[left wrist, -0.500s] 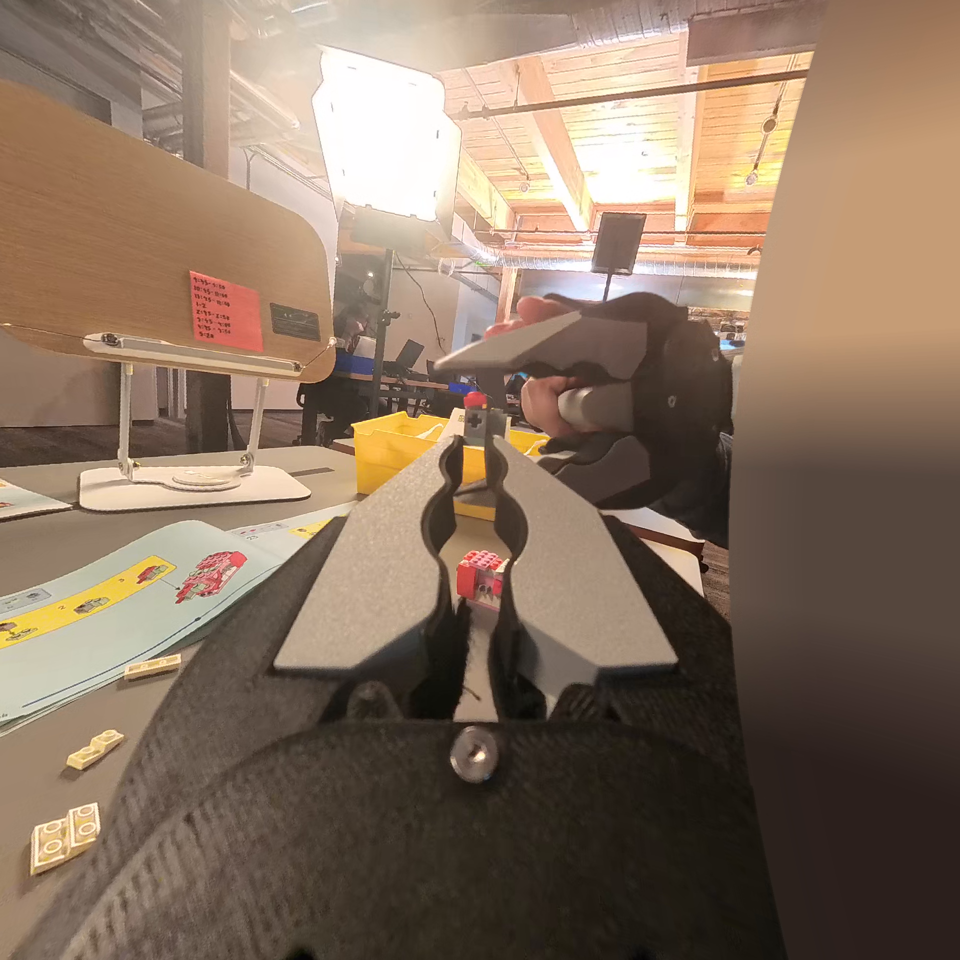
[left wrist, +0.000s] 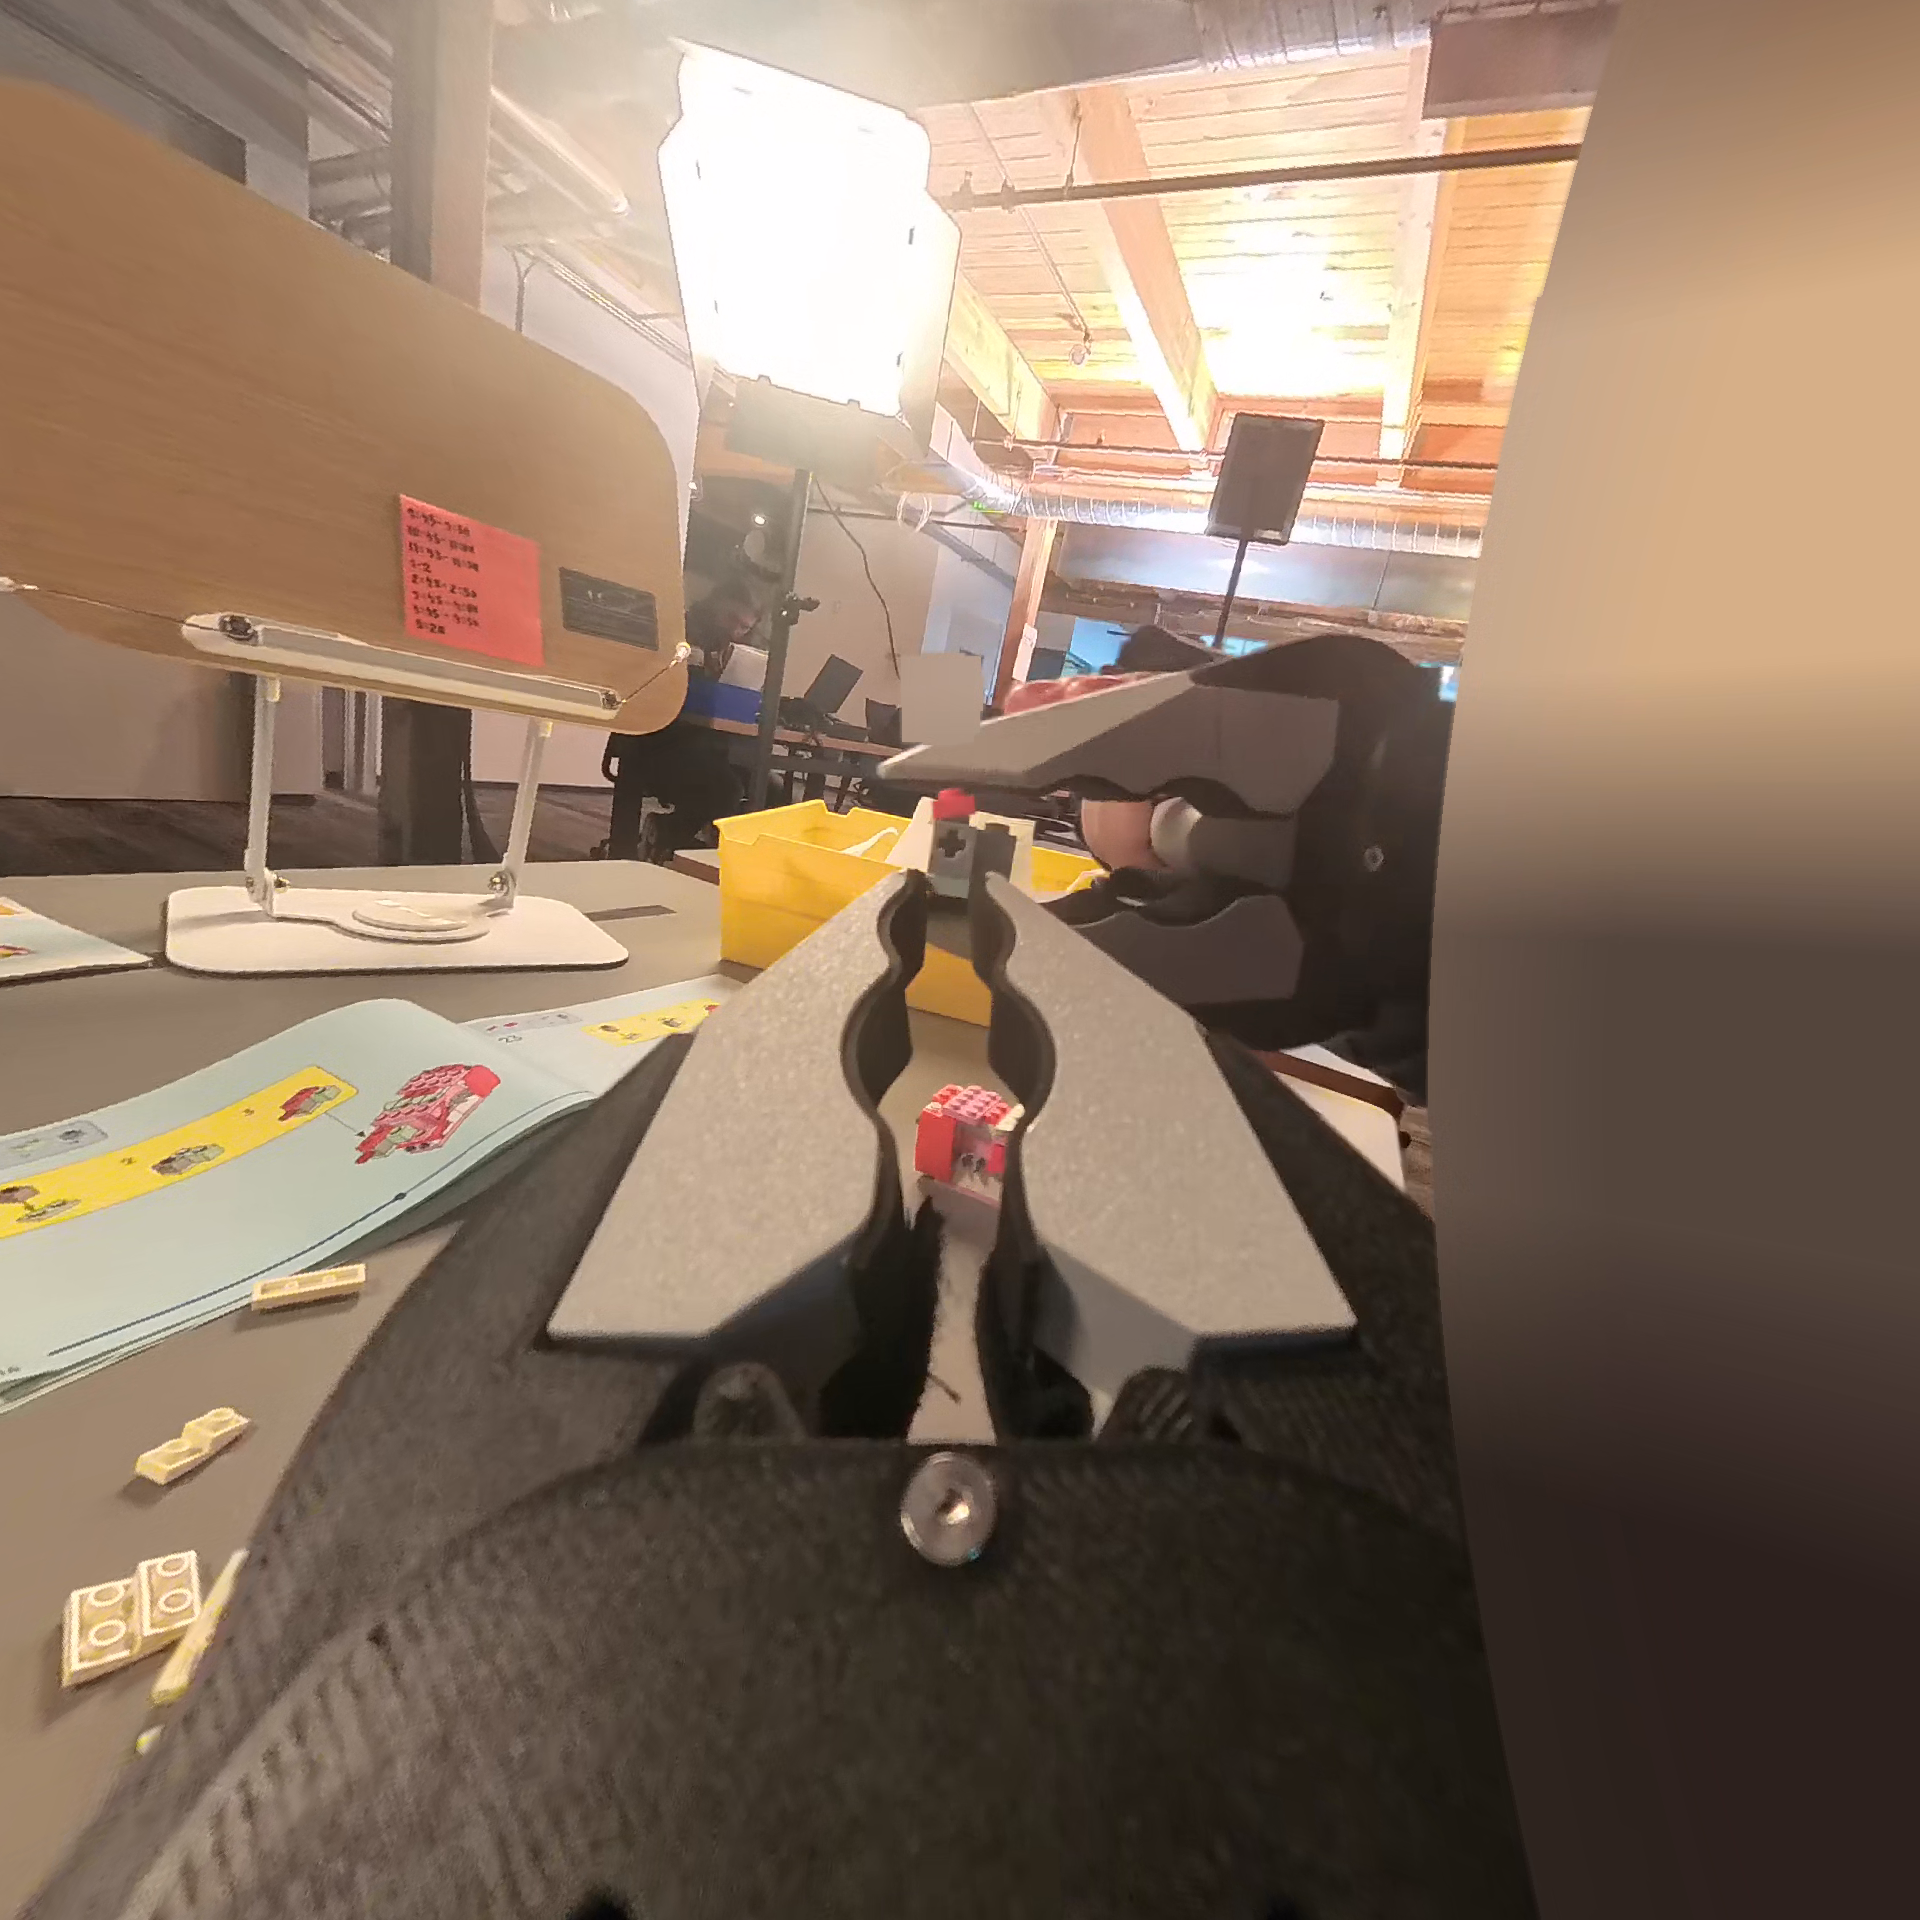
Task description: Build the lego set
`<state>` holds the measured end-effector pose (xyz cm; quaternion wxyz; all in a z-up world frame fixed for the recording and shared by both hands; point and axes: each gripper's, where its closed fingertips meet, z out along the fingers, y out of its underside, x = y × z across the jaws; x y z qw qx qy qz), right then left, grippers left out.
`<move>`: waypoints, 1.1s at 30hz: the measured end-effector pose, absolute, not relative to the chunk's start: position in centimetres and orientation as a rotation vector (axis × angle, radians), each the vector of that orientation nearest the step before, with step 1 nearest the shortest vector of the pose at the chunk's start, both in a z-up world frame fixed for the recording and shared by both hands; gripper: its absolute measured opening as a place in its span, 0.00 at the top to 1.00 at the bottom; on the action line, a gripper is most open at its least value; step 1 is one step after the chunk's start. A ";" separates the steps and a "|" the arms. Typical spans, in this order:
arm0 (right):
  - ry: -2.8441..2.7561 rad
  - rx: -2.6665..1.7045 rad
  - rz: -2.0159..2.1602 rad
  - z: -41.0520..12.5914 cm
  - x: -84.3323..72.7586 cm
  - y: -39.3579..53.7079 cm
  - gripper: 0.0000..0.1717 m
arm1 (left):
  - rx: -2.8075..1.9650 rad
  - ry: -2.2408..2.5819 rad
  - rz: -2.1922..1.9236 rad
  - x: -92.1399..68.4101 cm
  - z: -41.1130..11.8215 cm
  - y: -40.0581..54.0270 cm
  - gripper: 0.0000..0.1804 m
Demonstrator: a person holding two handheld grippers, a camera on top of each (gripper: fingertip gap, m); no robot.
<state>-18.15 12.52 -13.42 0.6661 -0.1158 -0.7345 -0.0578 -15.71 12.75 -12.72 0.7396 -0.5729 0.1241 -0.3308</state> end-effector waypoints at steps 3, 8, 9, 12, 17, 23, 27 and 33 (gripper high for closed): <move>-1.633 -0.239 -0.193 -13.5 -18.2 12.6 0.89 | -1.264 0.262 -0.742 -15.9 -12.7 12.9 0.96; -1.651 -0.230 -0.194 -13.6 -18.1 12.7 0.89 | -1.276 0.267 -0.742 -15.9 -12.8 13.1 0.96; -1.659 -0.235 -0.188 -13.7 -18.0 12.7 0.89 | -1.280 0.270 -0.742 -15.9 -12.8 13.1 0.96; -1.679 -0.250 -0.163 -13.8 -18.0 12.7 0.89 | -1.284 0.275 -0.742 -15.7 -12.8 13.1 0.96; -1.699 -0.290 -0.077 -13.8 -17.9 12.7 0.89 | -1.262 0.272 -0.764 -15.6 -12.7 13.0 0.96; -1.725 -0.281 -0.073 -14.5 -17.8 12.6 0.89 | -1.242 0.261 -0.756 -16.1 -12.6 13.2 0.92; -1.718 -0.309 -0.046 -14.7 -17.8 12.8 0.89 | -1.216 0.244 -0.713 -16.8 -12.4 12.9 0.89; -1.717 -0.314 -0.034 -14.6 -17.9 12.8 0.89 | -1.270 0.305 -0.680 -15.8 -13.1 13.1 0.94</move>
